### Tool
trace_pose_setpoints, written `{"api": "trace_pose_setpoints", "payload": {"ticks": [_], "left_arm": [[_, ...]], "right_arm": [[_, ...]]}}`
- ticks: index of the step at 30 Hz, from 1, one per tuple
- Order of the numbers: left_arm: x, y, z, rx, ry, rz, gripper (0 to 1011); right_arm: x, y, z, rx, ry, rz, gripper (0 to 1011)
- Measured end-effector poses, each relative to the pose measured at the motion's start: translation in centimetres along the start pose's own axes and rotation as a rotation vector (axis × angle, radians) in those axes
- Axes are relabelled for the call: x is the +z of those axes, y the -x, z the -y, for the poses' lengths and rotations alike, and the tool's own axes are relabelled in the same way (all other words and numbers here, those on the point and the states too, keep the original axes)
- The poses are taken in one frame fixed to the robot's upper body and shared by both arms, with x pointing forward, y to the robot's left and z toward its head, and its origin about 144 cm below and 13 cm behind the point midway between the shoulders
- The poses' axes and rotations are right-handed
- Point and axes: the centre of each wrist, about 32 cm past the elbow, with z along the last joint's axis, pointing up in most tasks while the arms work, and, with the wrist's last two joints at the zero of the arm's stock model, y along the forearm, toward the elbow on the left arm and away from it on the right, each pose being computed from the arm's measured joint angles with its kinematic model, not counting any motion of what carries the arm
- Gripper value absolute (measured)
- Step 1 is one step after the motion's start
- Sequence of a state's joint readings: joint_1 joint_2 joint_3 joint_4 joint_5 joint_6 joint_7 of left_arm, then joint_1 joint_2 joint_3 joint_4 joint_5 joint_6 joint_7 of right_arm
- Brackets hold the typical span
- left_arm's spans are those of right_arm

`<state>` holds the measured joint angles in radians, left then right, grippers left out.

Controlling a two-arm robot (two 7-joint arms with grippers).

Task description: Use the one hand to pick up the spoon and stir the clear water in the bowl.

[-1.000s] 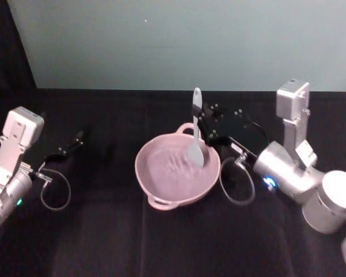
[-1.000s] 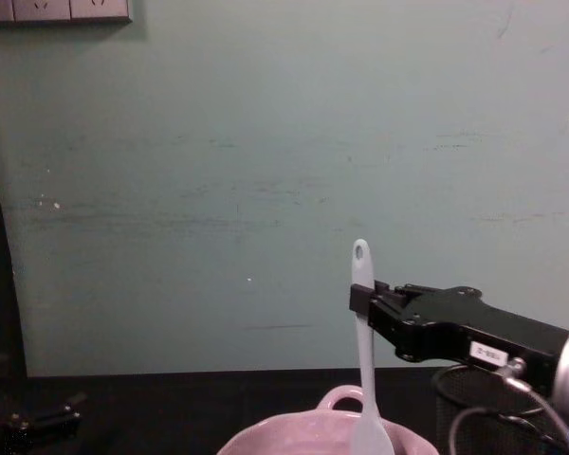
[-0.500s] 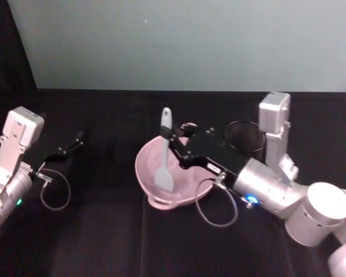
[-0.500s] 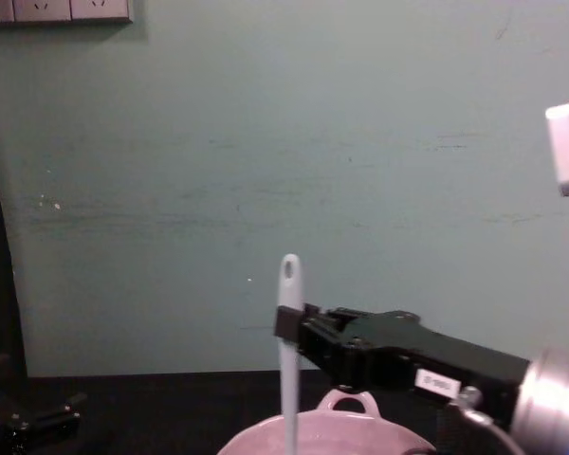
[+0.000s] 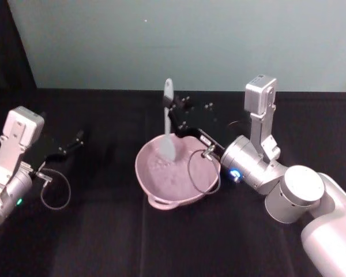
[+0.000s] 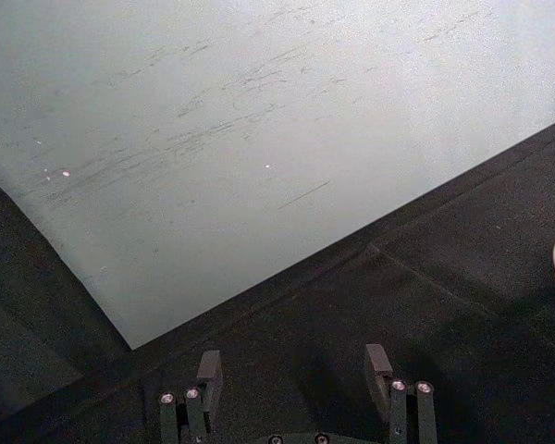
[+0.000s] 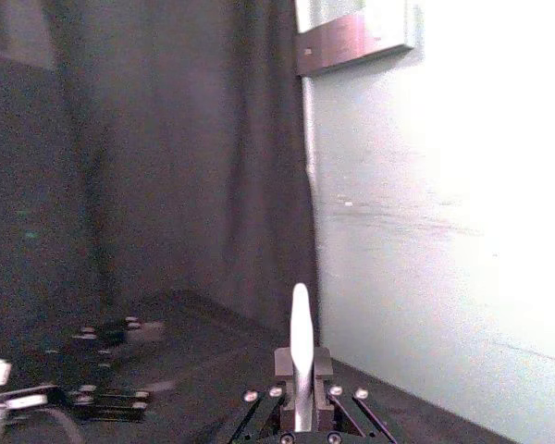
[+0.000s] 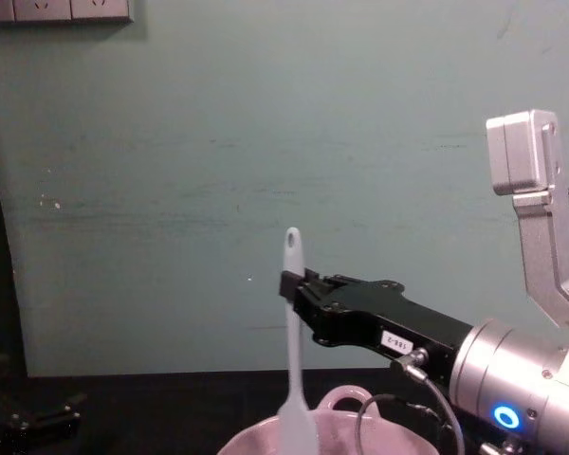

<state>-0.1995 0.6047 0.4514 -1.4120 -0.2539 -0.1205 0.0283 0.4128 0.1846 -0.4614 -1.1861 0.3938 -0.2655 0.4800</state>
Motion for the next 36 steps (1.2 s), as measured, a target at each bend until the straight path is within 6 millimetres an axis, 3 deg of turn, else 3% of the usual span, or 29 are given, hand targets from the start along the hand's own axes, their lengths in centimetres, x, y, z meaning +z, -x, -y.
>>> {"api": "trace_pose_setpoints", "payload": {"ticks": [6, 11, 19, 22, 29, 36], "left_arm": [[0.0, 0.0, 0.0, 0.000, 0.000, 0.000, 1011], [0.0, 0.0, 0.0, 0.000, 0.000, 0.000, 1011], [0.0, 0.0, 0.0, 0.000, 0.000, 0.000, 1011], [0.0, 0.0, 0.0, 0.000, 0.000, 0.000, 1011], [0.0, 0.0, 0.0, 0.000, 0.000, 0.000, 1011], [0.0, 0.0, 0.0, 0.000, 0.000, 0.000, 1011]], "right_arm": [[0.0, -1.4, 0.4, -0.061, 0.001, 0.049, 121], [0.6, -2.3, 2.1, -0.083, 0.006, 0.083, 121], [1.9, -1.2, 5.4, 0.001, 0.057, 0.037, 121], [2.1, -0.5, 5.8, 0.035, 0.063, 0.017, 121], [1.9, 1.4, 4.9, 0.106, 0.055, -0.037, 121], [1.1, 1.9, 2.4, 0.116, 0.015, -0.038, 121]]}}
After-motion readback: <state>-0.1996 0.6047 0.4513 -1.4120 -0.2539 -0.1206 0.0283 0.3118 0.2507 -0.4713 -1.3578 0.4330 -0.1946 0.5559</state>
